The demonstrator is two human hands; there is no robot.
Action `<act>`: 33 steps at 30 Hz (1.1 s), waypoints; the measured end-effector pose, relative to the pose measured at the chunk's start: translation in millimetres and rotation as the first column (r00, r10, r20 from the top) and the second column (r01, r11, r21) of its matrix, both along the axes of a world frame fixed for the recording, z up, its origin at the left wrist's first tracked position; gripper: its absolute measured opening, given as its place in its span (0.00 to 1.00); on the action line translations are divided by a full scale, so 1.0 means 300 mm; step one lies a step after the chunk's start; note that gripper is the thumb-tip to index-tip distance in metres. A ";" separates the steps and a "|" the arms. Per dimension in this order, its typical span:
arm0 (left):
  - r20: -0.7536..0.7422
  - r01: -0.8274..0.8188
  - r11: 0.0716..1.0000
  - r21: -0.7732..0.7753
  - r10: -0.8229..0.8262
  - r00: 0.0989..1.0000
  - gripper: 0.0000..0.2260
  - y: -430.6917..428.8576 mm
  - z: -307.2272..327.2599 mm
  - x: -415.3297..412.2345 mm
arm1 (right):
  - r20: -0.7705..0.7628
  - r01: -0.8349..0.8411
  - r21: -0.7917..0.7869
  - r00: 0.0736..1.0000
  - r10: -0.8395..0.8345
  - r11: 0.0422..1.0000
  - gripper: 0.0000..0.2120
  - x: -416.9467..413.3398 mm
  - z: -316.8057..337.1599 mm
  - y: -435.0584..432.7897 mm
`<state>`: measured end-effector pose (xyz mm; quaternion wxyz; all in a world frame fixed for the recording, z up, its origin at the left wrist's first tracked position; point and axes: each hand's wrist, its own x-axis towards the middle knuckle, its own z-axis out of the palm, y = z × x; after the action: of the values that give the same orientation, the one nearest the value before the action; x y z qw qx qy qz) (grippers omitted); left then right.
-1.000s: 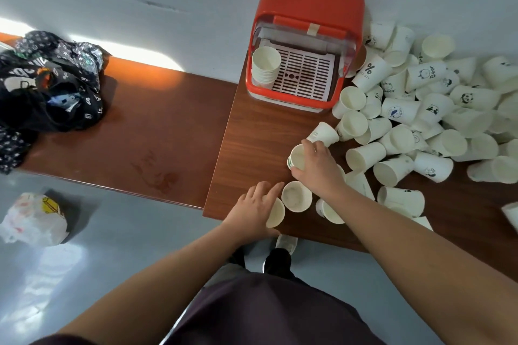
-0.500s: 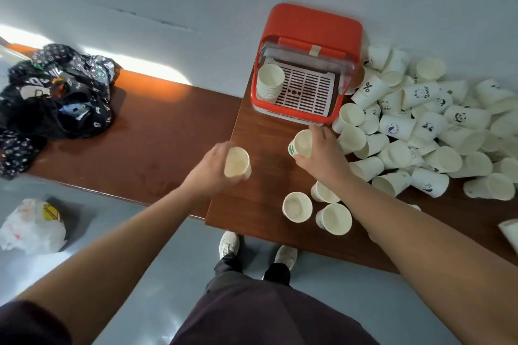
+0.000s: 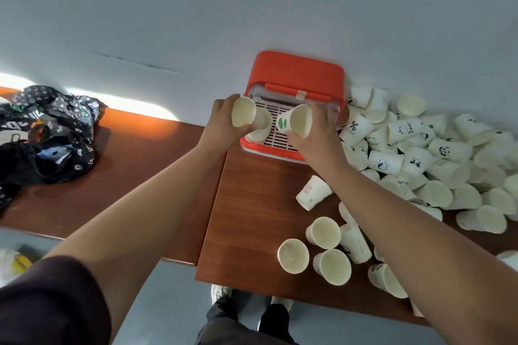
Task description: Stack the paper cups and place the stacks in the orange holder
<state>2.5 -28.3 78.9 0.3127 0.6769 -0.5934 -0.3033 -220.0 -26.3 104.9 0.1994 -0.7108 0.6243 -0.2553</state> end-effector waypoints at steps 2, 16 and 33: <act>-0.005 0.026 1.000 -0.011 -0.026 1.000 0.37 -0.036 -0.008 -0.017 | 0.032 0.023 -0.012 0.999 -0.023 1.000 0.36 0.008 -0.005 -0.014; 0.232 0.190 0.980 0.059 -0.199 0.952 0.34 -0.159 -0.118 -0.031 | 0.081 0.081 0.014 0.993 -0.082 0.997 0.33 0.048 -0.036 -0.096; -0.077 0.234 0.964 0.126 -0.226 0.971 0.29 -0.162 -0.209 0.068 | -0.076 -0.142 0.092 0.986 0.149 0.986 0.32 0.239 -0.030 -0.230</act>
<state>22.8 -76.8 16.2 0.2472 0.6132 -0.6363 -0.3976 -148.2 -95.4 95.9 0.2220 -0.7551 0.5890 -0.1834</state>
